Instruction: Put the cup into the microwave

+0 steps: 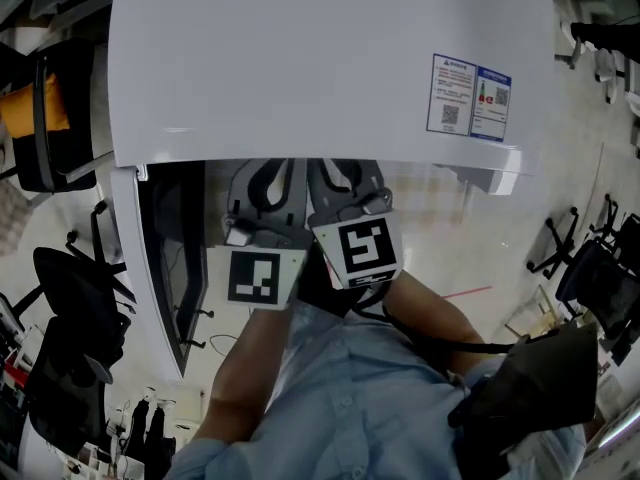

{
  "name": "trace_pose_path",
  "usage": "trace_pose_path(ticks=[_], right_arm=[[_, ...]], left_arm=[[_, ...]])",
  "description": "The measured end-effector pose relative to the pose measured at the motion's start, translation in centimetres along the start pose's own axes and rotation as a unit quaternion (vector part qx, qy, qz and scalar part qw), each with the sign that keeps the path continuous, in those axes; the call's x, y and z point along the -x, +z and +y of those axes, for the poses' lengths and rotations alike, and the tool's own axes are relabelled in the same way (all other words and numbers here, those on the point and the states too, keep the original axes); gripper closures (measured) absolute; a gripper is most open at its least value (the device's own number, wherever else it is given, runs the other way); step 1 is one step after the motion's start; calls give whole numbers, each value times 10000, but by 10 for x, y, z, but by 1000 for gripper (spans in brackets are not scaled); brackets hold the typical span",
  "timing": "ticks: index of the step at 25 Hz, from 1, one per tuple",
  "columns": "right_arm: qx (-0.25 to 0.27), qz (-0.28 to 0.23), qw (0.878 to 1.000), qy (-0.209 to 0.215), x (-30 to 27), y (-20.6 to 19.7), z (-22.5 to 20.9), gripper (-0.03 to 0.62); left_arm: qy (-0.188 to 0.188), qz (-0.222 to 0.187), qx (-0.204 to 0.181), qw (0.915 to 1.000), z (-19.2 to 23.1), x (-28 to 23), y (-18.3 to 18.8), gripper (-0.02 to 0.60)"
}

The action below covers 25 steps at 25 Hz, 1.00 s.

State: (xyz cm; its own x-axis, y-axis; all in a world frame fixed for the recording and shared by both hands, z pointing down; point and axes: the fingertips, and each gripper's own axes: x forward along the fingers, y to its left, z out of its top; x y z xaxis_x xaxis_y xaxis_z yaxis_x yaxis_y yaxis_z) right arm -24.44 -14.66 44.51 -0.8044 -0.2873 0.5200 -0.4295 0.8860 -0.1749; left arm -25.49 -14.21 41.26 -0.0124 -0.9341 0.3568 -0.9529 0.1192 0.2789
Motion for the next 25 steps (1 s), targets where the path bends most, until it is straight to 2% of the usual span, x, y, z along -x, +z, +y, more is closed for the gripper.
trace_pose_path(ticks=[5, 10, 15, 19, 25], right_arm=[[305, -156, 9989, 329, 46, 8, 19, 592], [398, -475, 9961, 630, 109, 25, 41, 592], [608, -970, 9896, 875, 167, 51, 52, 592], [679, -1166, 9859, 993, 215, 62, 61, 592], [905, -1606, 9759, 1165, 258, 83, 67, 594]], left_arm=[[185, -241, -97, 9995, -34, 37, 15, 577], [377, -637, -225, 9970, -75, 87, 39, 577], [618, -1119, -573, 9901, -112, 136, 69, 577], [751, -1232, -760, 9866, -145, 176, 84, 577], [908, -1472, -1021, 9796, -174, 203, 101, 577]])
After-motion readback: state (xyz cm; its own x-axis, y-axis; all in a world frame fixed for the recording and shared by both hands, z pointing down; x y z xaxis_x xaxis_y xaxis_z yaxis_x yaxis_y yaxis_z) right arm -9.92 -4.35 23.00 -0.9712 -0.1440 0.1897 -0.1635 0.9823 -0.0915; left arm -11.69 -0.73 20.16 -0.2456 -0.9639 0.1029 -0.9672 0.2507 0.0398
